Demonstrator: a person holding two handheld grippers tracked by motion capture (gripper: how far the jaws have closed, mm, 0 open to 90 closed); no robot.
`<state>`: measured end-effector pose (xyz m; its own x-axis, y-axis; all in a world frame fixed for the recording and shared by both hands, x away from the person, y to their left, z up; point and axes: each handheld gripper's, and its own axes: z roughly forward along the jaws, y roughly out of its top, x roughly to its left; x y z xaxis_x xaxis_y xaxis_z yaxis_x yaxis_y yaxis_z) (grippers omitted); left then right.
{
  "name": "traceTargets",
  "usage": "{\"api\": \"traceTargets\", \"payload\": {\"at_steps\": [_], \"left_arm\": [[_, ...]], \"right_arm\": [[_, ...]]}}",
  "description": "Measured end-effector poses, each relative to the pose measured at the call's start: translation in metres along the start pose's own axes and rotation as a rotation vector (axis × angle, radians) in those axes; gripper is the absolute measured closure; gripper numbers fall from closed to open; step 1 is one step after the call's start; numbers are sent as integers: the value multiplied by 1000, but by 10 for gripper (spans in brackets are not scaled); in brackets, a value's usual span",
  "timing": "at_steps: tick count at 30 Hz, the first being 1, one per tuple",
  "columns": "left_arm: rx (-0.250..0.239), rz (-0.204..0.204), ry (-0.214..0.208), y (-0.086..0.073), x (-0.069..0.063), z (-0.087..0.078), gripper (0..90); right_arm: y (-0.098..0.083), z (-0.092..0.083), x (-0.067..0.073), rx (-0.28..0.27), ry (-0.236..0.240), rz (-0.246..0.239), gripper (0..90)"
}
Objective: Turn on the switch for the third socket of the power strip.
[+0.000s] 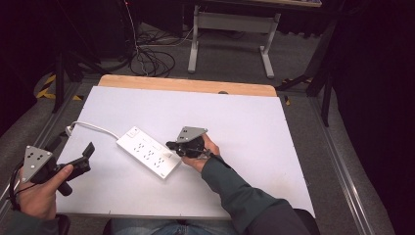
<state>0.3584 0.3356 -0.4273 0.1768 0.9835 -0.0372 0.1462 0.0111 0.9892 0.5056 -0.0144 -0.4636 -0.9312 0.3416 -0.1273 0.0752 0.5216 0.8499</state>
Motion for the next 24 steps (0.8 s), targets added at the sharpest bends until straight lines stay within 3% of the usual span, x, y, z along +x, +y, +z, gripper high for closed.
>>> {"api": "traceTargets", "payload": {"at_steps": [24], "left_arm": [[0, 7, -24, 1, -4, 8, 23]], "right_arm": [[0, -36, -12, -55, -31, 15, 900]]}}
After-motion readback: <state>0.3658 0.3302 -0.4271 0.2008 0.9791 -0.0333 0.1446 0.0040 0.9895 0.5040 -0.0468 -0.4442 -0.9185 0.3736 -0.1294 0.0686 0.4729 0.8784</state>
